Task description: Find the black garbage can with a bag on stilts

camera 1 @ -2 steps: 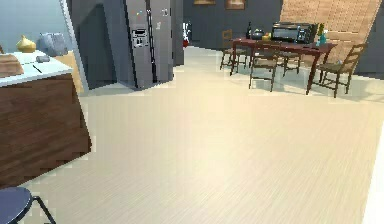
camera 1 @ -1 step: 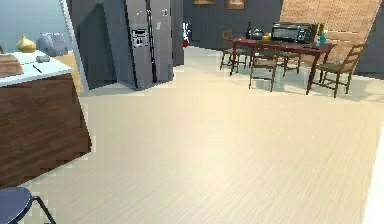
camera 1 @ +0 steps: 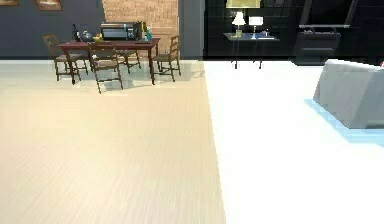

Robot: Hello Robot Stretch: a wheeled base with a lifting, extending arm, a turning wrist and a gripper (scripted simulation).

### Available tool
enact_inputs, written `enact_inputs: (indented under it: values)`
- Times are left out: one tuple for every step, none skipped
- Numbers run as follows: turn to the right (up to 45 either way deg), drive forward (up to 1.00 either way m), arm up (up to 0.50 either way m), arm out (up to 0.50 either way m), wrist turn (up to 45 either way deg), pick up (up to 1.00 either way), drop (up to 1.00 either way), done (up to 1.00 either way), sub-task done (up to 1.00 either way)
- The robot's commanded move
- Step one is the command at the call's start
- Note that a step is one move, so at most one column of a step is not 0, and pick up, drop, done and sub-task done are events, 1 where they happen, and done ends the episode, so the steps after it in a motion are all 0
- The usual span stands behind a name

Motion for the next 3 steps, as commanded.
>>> enact_inputs:
  values:
    - [0.0, 0.3, 0.0, 0.0, 0.0, 0.0, 0.0, 0.0, 0.0]
    - [-45.0, 0.0, 0.0, 0.0, 0.0, 0.0, 0.0, 0.0, 0.0]
    - [-15.0, 0.0, 0.0, 0.0, 0.0, 0.0, 0.0, 0.0, 0.0]
